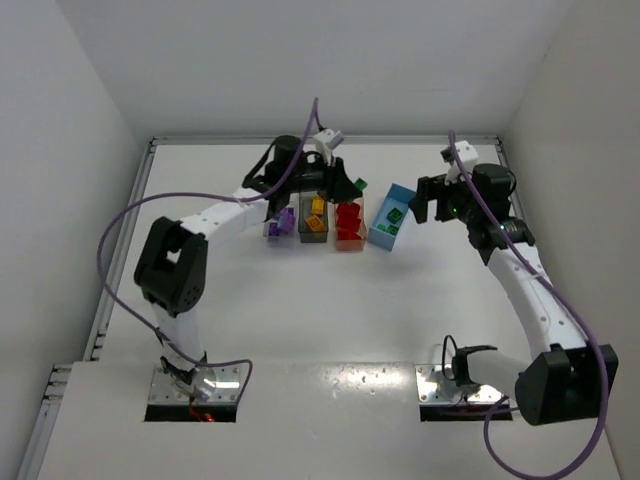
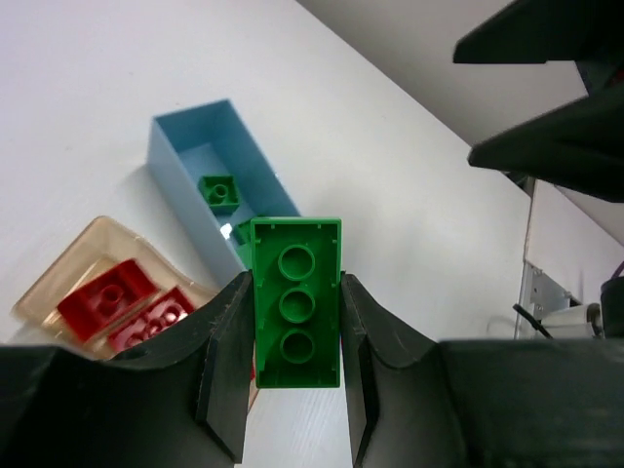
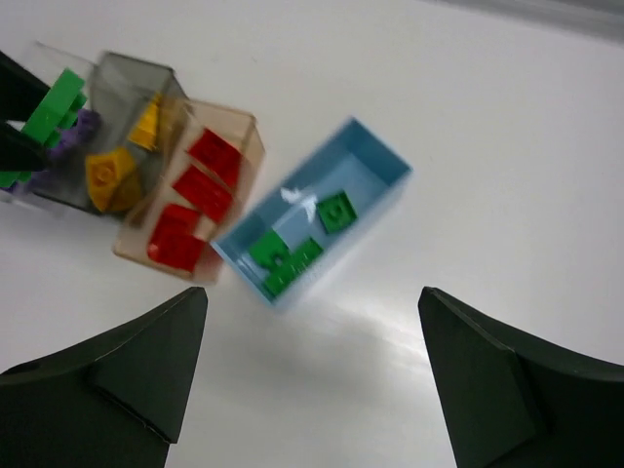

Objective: Sort the legos into containers by color

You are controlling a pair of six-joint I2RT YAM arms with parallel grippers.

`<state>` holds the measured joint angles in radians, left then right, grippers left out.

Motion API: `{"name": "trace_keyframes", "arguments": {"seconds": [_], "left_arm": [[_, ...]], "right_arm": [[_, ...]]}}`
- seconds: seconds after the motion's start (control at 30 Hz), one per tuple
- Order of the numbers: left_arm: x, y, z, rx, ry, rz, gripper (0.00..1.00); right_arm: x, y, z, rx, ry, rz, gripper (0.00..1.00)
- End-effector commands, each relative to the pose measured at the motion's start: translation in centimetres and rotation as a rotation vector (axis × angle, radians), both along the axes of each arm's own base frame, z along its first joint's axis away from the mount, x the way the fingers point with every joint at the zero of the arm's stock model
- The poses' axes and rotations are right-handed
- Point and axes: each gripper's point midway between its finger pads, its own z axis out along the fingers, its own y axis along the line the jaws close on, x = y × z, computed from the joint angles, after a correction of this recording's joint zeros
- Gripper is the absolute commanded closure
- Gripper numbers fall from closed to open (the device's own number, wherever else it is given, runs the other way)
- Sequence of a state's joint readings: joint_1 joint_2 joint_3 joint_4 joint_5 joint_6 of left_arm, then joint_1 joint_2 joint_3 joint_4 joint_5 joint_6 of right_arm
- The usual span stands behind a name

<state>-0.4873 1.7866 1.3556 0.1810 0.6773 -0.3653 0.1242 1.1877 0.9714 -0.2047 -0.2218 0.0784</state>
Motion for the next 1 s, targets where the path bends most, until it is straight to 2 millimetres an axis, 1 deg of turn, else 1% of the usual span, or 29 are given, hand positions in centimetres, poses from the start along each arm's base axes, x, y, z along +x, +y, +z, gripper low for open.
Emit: {"name": "trace_keyframes", "arguments": {"seconds": [0.0,0.03,0.07,0.1,0.13,0.17,0.2,0.23,0.27,0.3,0.33,0.37,0.43,0.47,0.5,0.57,0.6,0.63,0.67,0.7,0.73,0.77,0.8,0.83,0.87,0.9,0.93,0.97], "left_arm": [[0.8,-4.0,-0.1,0.004,-0.025,-0.041,0.87],[1.4,-4.4,-0.6,0.001,-0.005,-0.038,0.87],[1.4,-5.4,-1.0,-0.005,0.002,-0.049,0.87],[1.9,-5.8,-1.3,-0.016,0.02,-0.045,0.86],[2.3,-7.0,-2.2,-0.015,0.026,-0.066,0.86],[2.4,-7.7,-2.5,-0.017,0.038,-0.073,0.86],[2.8,-8.0,-2.9,-0.016,0.039,-0.073,0.86],[2.8,-8.9,-2.3,-0.033,0.026,-0.084,0.86],[3.1,-9.3,-3.8,-0.025,0.056,-0.091,0.86],[3.5,-9.6,-4.0,-0.029,0.05,-0.091,0.86],[3.6,-10.3,-4.7,-0.029,0.062,-0.099,0.85],[3.6,-10.5,-5.2,-0.028,0.069,-0.109,0.85],[3.8,-10.9,-5.9,-0.033,0.096,-0.115,0.83],[3.4,-11.5,-6.5,-0.033,0.1,-0.134,0.81],[3.5,-11.5,-7.2,-0.027,0.109,-0.134,0.81],[3.6,-11.8,-7.4,-0.033,0.117,-0.143,0.77],[3.5,-11.8,-8.7,-0.018,0.145,-0.15,0.74],[3.3,-12.5,-7.7,-0.03,0.125,-0.161,0.69],[3.2,-12.5,-8.8,-0.018,0.148,-0.168,0.65],[3.2,-12.6,-8.1,-0.029,0.136,-0.179,0.64],[3.3,-12.8,-8.4,-0.024,0.144,-0.179,0.58],[3.5,-12.9,-8.7,-0.023,0.145,-0.179,0.56],[3.5,-12.9,-8.5,-0.023,0.146,-0.179,0.52],[3.4,-12.8,-9.2,-0.012,0.165,-0.178,0.46],[3.6,-13.0,-8.7,-0.019,0.153,-0.179,0.23],[3.8,-12.9,-8.9,-0.01,0.161,-0.163,0.12],[3.8,-12.9,-8.9,-0.01,0.161,-0.163,0.07],[3.8,-12.8,-7.9,-0.015,0.137,-0.166,0.04]], "right_arm": [[-2.7,-3.5,-0.6,-0.029,0.044,-0.1,0.1],[-3.2,-3.5,-0.5,-0.029,0.047,-0.101,0.1],[-3.9,-4.2,-0.7,-0.031,0.07,-0.12,0.1],[-4.2,-4.6,-0.7,-0.031,0.075,-0.131,0.1],[-4.7,-5.1,-0.3,-0.034,0.067,-0.148,0.1],[-5.2,-5.5,-0.6,-0.035,0.089,-0.162,0.1],[-5.3,-5.8,-0.8,-0.042,0.101,-0.174,0.1],[-5.6,-6.2,-0.7,-0.041,0.1,-0.188,0.1],[-6.0,-6.7,-1.1,-0.047,0.122,-0.208,0.1],[-6.2,-6.7,-1.0,-0.047,0.121,-0.208,0.1],[-6.1,-7.1,-0.5,-0.045,0.111,-0.219,0.1],[-6.3,-7.0,-0.8,-0.046,0.124,-0.218,0.1],[-6.4,-7.3,-0.5,-0.046,0.125,-0.228,0.1],[-6.5,-7.3,-0.7,-0.046,0.135,-0.227,0.1],[-6.4,-7.3,-0.2,-0.046,0.125,-0.228,0.1],[-6.3,-7.6,-0.6,-0.046,0.137,-0.236,0.1],[-6.0,-7.6,-0.4,-0.046,0.137,-0.237,0.1],[-5.9,-7.6,-0.8,-0.047,0.149,-0.236,0.1],[-5.8,-8.0,-0.4,-0.045,0.141,-0.247,0.1],[-5.6,-8.0,-0.8,-0.046,0.154,-0.247,0.1],[-5.6,-7.8,-0.4,-0.041,0.145,-0.239,0.1],[-5.4,-8.1,-0.8,-0.041,0.158,-0.248,0.1],[-5.1,-8.2,-0.9,-0.041,0.158,-0.248,0.1],[-5.1,-8.2,-0.9,-0.041,0.158,-0.248,0.1],[-5.0,-8.0,-1.2,-0.037,0.168,-0.24,0.1],[-4.8,-7.9,-1.3,-0.033,0.169,-0.232,0.1],[-4.8,-7.9,-1.3,-0.033,0.169,-0.231,0.1],[-4.7,-7.5,-1.1,-0.022,0.16,-0.213,0.1]]}}
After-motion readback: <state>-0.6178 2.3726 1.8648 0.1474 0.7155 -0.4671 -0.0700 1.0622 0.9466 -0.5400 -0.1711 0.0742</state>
